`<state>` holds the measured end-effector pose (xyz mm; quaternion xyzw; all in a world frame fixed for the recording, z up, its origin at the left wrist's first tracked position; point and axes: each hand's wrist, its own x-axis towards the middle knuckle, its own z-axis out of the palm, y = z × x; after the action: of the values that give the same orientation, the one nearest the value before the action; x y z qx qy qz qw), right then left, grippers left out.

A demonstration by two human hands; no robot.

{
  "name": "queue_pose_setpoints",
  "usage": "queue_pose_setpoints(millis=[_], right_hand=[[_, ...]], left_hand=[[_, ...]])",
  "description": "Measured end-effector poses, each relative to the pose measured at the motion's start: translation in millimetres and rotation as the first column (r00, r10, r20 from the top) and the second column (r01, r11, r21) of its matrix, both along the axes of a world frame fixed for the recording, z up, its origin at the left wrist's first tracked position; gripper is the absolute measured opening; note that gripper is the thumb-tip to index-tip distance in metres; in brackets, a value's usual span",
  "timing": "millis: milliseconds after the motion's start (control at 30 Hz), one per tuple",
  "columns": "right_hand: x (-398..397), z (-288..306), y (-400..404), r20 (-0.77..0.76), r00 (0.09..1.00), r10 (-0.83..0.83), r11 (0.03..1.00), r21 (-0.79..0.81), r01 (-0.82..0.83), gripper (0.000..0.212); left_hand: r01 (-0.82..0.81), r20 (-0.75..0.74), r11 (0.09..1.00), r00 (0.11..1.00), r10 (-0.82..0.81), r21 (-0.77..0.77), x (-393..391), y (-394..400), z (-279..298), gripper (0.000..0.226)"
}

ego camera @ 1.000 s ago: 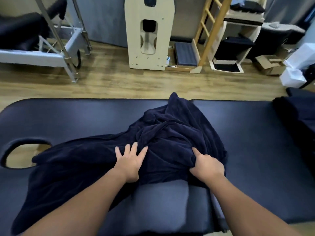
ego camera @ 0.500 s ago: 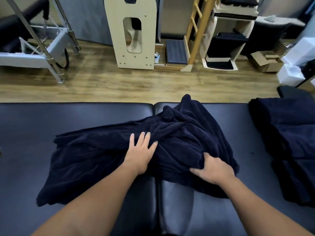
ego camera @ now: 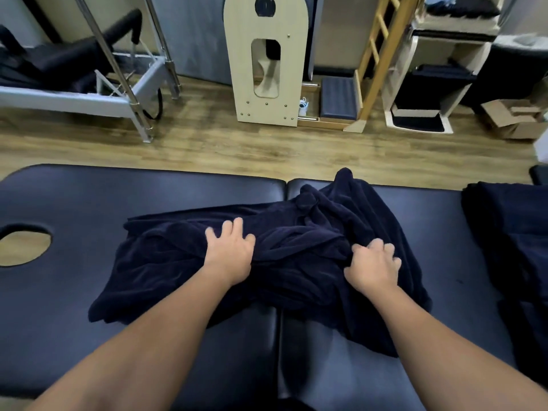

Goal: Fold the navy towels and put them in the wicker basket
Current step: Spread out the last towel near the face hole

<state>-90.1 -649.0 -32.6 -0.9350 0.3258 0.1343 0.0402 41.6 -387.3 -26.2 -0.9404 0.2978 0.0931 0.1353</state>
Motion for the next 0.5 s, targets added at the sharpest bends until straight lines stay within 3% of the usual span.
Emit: queue_pose_setpoints(millis=[67, 167, 267, 400, 500], right_hand=[[-14, 1, -2, 0.054, 0.994, 0.092, 0.994, -0.057, -0.088, 0.037], [-43, 4, 10, 0.053, 0.97, 0.236, 0.971, -0.046, -0.234, 0.035], [-83, 1, 36, 0.071, 0.975, 0.21, 0.977, -0.046, -0.207, 0.037], [-130, -2, 63, 0.014, 0.974, 0.226, 0.964, -0.143, -0.222, 0.048], [-157, 2, 88, -0.071, 0.974, 0.215, 0.967, -0.124, -0.223, 0.039]], left_hand=[[0.141, -0.006, 0.99, 0.99, -0.141, 0.017, -6, 8, 6, 0.035], [0.146, -0.014, 0.986, 0.989, -0.148, -0.085, -23, 26, 11, 0.045], [0.133, -0.044, 0.984, 0.989, -0.139, -0.115, -45, 53, 10, 0.057], [0.049, -0.053, 0.988, 0.997, -0.057, -0.147, -77, 98, 8, 0.029], [0.138, -0.037, 0.99, 0.99, -0.138, -0.006, -105, 134, 2, 0.035]])
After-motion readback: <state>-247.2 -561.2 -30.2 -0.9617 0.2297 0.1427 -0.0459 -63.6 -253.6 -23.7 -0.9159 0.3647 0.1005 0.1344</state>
